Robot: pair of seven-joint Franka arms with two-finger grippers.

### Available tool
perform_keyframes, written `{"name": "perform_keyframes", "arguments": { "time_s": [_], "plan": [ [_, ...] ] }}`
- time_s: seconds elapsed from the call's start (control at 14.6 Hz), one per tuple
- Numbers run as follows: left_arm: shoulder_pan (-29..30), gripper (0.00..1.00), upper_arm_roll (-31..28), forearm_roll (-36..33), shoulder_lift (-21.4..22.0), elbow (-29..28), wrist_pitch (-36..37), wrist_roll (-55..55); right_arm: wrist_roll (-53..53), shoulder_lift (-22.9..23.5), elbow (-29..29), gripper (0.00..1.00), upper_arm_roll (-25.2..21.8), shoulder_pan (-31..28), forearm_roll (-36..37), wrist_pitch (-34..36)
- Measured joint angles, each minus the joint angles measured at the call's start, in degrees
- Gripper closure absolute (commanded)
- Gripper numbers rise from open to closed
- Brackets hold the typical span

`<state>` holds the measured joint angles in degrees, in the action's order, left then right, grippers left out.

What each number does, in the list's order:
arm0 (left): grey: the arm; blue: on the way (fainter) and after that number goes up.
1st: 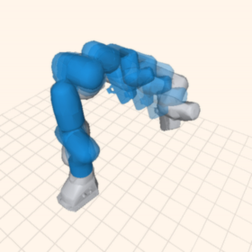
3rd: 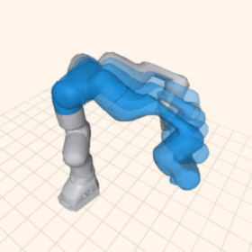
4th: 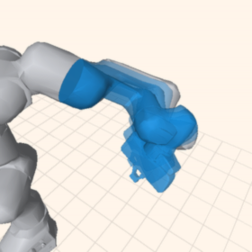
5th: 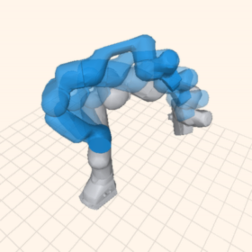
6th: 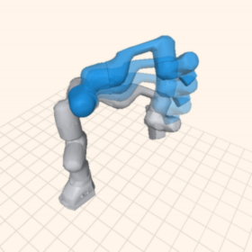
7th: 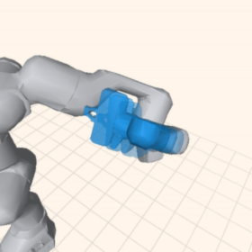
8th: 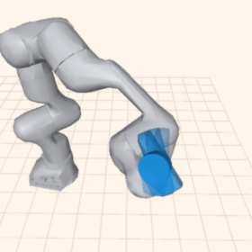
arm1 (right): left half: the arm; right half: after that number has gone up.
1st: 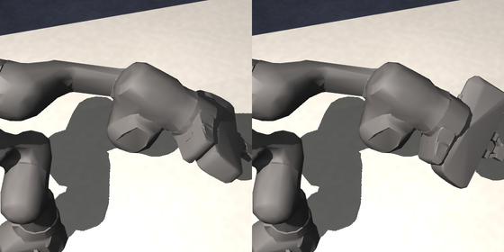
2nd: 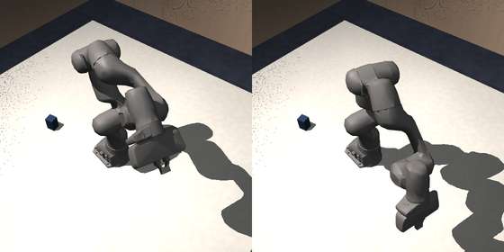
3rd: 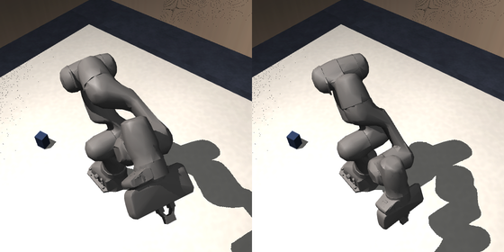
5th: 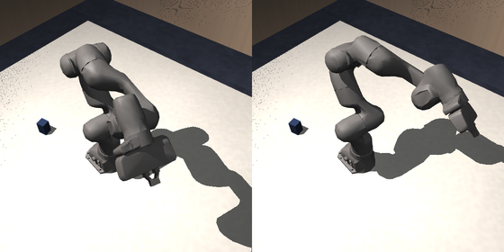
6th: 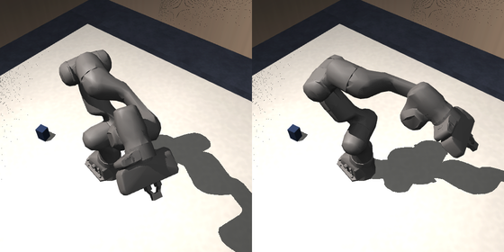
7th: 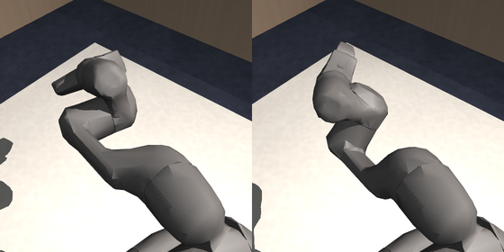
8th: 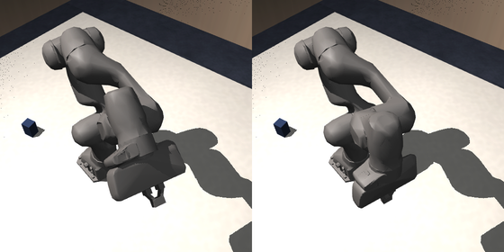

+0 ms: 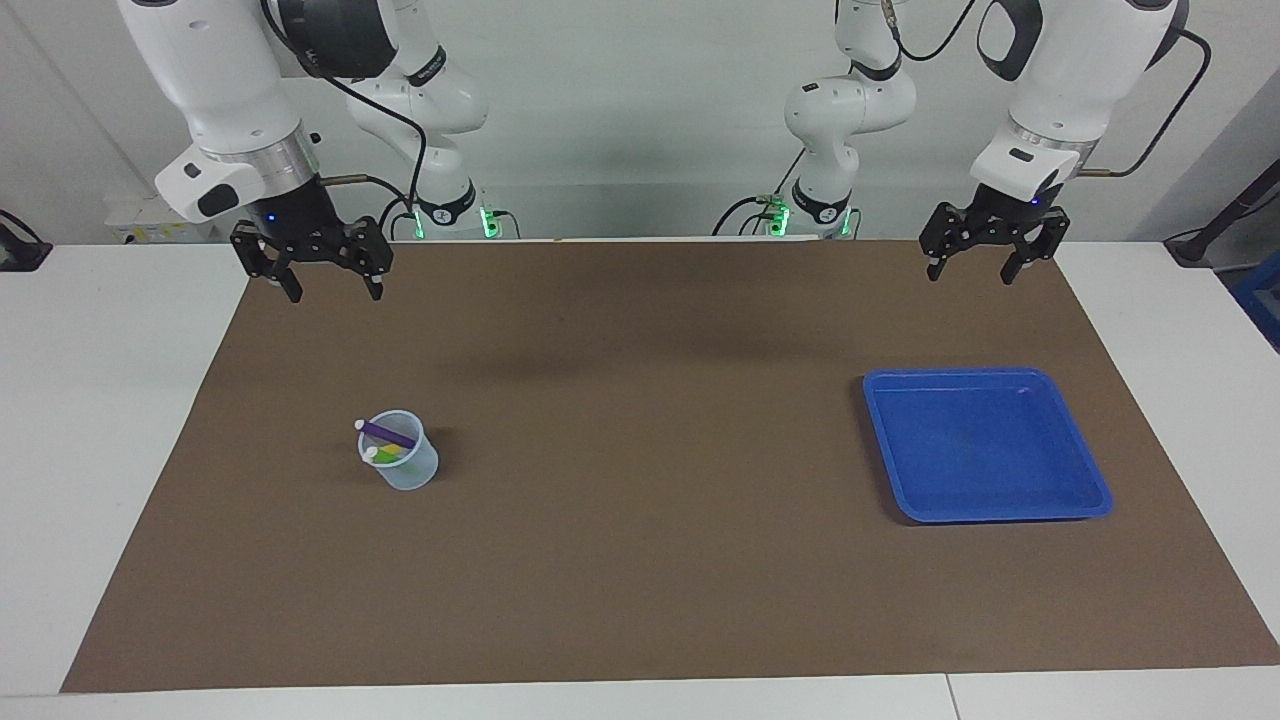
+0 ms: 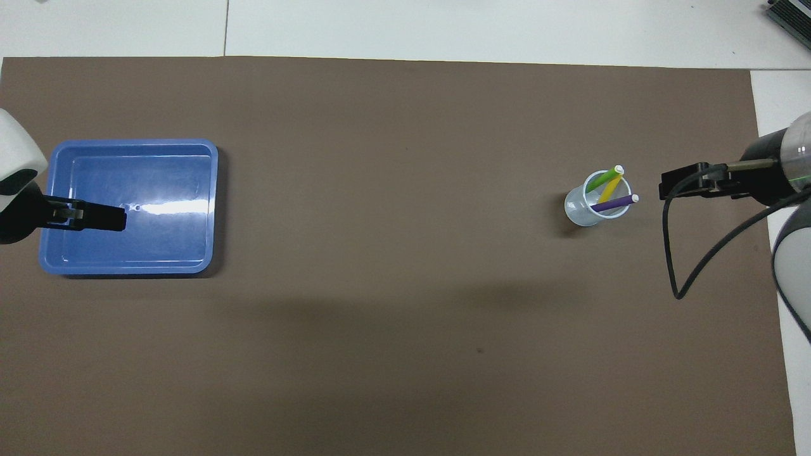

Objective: Right arm passes pens to left for tray arrangement
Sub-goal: 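Move the right gripper toward the white pen cup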

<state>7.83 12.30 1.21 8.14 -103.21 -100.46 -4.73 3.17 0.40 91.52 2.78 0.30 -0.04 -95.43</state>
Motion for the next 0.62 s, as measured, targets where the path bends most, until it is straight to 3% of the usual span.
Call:
{"name": "perform_keyframes", "arguments": {
  "time_s": [0.48,0.62],
  "plan": [
    [0.01,0.00,-0.01,0.00,0.00,0.00,0.00,0.04,0.02,-0.10,0.60,0.00,0.04,-0.16,0.00,-0.15],
    [0.04,0.00,-0.09,0.00,0.00,0.00,0.00,0.04,0.02,-0.59,2.94,0.00,0.13,-0.02,0.00,-3.01]
  ]
}}
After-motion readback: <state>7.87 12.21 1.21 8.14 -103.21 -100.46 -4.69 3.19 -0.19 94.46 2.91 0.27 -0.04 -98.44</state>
